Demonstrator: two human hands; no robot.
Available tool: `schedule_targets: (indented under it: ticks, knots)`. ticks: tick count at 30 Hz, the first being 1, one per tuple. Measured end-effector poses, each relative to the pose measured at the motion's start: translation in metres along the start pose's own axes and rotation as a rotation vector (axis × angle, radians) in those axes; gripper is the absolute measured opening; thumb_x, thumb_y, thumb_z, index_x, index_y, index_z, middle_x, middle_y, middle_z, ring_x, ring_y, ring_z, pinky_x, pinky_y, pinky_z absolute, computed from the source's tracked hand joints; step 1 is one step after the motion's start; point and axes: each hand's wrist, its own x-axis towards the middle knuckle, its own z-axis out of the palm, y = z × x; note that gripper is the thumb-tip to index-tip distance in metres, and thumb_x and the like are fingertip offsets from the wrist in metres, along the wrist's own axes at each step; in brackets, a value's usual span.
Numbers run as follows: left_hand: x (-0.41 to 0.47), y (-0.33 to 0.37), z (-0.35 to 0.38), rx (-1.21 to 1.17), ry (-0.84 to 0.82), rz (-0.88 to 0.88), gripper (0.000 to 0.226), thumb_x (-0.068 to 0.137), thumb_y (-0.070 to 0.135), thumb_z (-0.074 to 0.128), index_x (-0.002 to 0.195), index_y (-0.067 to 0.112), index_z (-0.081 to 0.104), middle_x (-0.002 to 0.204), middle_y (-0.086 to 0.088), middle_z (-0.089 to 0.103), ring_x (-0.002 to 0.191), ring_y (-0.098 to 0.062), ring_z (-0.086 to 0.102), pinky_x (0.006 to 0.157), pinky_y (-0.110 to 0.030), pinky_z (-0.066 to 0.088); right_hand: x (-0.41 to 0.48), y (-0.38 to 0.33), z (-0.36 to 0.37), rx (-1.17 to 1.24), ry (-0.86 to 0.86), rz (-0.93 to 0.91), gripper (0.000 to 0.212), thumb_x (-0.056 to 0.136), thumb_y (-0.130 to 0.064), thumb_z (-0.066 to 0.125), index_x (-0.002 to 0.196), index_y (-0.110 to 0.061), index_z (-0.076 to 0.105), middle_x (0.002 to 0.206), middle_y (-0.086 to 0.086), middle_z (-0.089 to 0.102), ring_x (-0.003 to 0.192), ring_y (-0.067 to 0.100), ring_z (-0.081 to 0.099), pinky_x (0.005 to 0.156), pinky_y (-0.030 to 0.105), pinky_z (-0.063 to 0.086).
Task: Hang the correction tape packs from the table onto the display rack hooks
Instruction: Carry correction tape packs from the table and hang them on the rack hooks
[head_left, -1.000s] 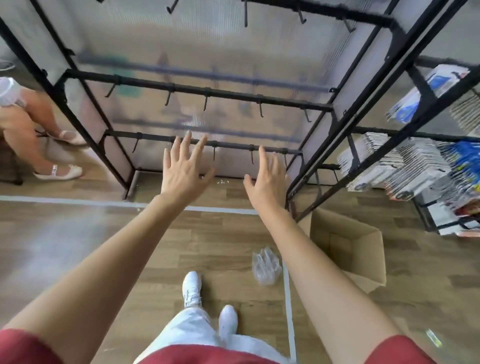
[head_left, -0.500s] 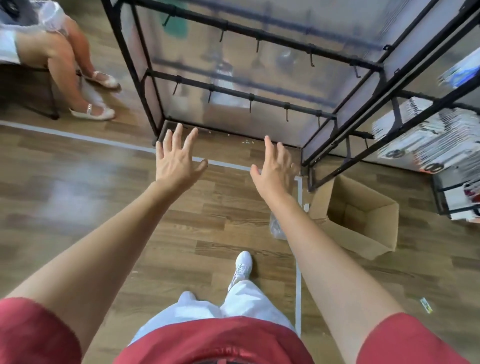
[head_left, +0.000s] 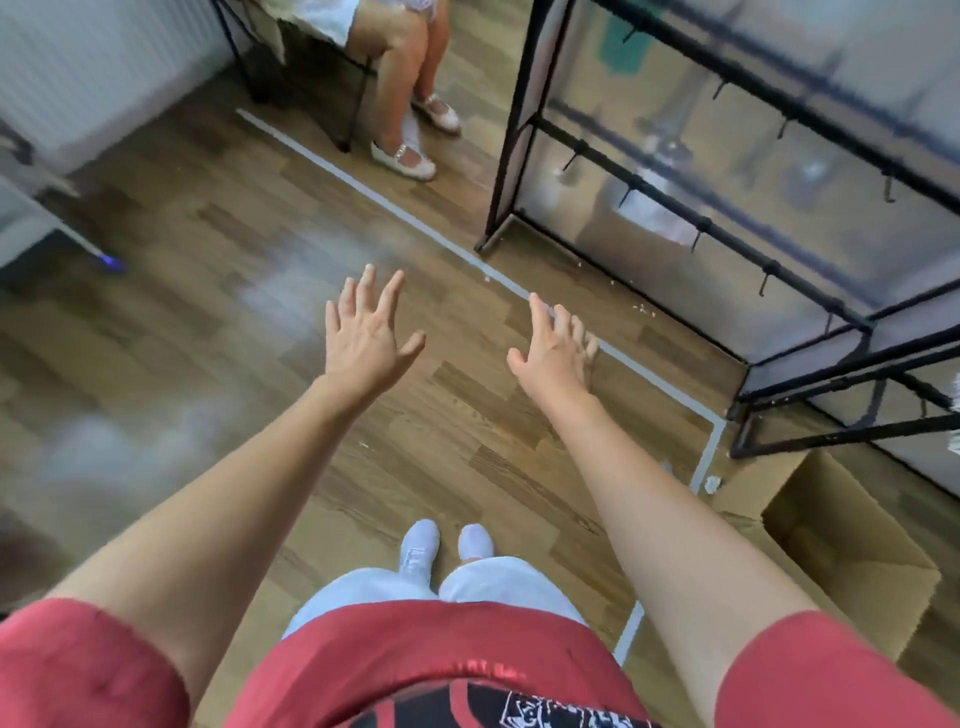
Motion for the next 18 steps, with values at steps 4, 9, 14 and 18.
schedule_targets:
  ticks: [4, 9, 14, 18]
  knots:
    - [-0.033, -0.040, -0.001, -0.024, 0.033, -0.176, 0.073, 0.093, 0.046, 0.050, 0.153, 0.028, 0.011, 0.161, -0.007, 0.001, 0.147, -0.028, 0.001, 0.118, -0.045, 0.004, -0.001, -0.038, 0.008, -0.064, -0.041, -0.177, 0.072, 0.095, -0.035, 0.047, 0.153, -0.024, 0.006, 0.156, 0.011, 0.018, 0.143, 0.030, 0.017, 0.115, 0.047, 0.013]
    - [-0.072, -0.080, -0.006, -0.054, 0.083, -0.394, 0.072, 0.094, 0.045, 0.050, 0.153, 0.028, 0.013, 0.161, -0.007, 0.001, 0.147, -0.026, 0.002, 0.118, -0.043, 0.004, -0.007, -0.081, 0.020, -0.111, -0.118, -0.359, 0.072, 0.095, -0.033, 0.047, 0.153, -0.024, 0.006, 0.157, 0.013, 0.016, 0.144, 0.030, 0.014, 0.116, 0.047, 0.010]
    - [-0.107, -0.127, -0.011, -0.057, 0.127, -0.566, 0.072, 0.094, 0.045, 0.050, 0.153, 0.028, 0.011, 0.161, -0.007, 0.001, 0.147, -0.027, 0.003, 0.118, -0.043, 0.005, -0.015, -0.140, 0.037, -0.157, -0.146, -0.511, 0.072, 0.094, -0.033, 0.050, 0.153, -0.024, 0.009, 0.156, 0.013, 0.018, 0.143, 0.030, 0.017, 0.114, 0.045, 0.012]
    - [-0.123, -0.176, -0.022, -0.089, 0.141, -0.681, 0.072, 0.094, 0.045, 0.049, 0.153, 0.028, 0.011, 0.161, -0.006, 0.000, 0.147, -0.026, 0.002, 0.118, -0.044, 0.005, -0.023, -0.198, 0.052, -0.196, -0.153, -0.620, 0.071, 0.095, -0.033, 0.049, 0.153, -0.023, 0.009, 0.155, 0.014, 0.019, 0.142, 0.030, 0.019, 0.114, 0.046, 0.013]
